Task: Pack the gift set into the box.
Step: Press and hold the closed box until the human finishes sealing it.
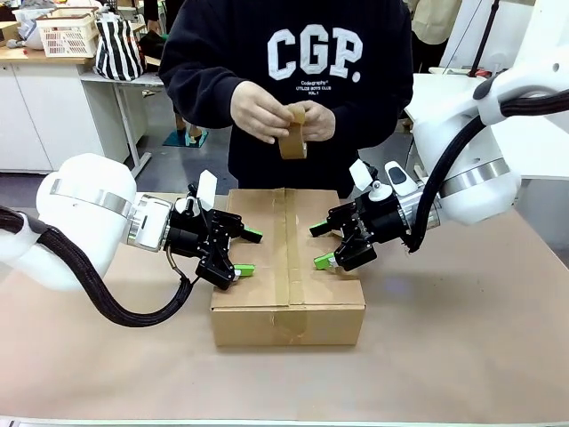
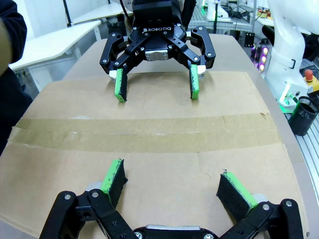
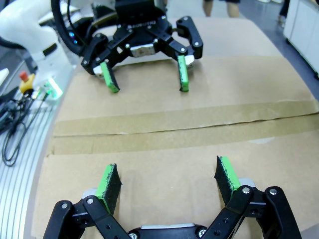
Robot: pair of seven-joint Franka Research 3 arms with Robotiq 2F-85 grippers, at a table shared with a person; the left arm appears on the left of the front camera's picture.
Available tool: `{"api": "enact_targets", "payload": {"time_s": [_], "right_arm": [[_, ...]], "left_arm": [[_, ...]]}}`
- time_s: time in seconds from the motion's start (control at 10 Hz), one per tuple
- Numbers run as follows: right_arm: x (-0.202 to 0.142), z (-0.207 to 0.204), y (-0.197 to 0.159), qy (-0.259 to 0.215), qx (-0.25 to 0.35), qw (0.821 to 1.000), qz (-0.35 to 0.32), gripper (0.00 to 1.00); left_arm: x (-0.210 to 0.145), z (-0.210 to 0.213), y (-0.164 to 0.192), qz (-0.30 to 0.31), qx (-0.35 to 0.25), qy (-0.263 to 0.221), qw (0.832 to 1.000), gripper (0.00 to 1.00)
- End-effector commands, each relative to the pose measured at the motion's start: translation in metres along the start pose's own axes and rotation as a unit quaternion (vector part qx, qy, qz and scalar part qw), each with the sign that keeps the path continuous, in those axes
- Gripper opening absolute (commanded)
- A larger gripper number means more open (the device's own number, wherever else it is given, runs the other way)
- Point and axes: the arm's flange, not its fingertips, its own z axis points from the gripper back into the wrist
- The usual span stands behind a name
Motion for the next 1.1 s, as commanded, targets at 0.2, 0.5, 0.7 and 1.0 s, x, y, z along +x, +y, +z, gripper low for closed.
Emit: {"api": "enact_targets", "payload": {"time_s": [0.2,0.5,0.7,1.0], "right_arm": [[-0.0026,-0.0014,0.0011,0.003,0.000,1.000,-0.002,1.00],[-0.0026,-0.0014,0.0011,0.003,0.000,1.000,-0.002,1.00],[-0.0026,-0.0014,0.0011,0.003,0.000,1.000,-0.002,1.00],[-0.0026,-0.0014,0.0011,0.003,0.000,1.000,-0.002,1.00]], "left_arm": [[-0.0036,0.0005,-0.0019,-0.002,-0.006,0.004,1.000,1.00],[-0.0036,0.0005,-0.0019,-0.002,-0.006,0.004,1.000,1.00],[-0.0036,0.0005,-0.0019,-0.002,-0.006,0.004,1.000,1.00],[-0.0036,0.0005,-0.0019,-0.002,-0.006,0.004,1.000,1.00]]}}
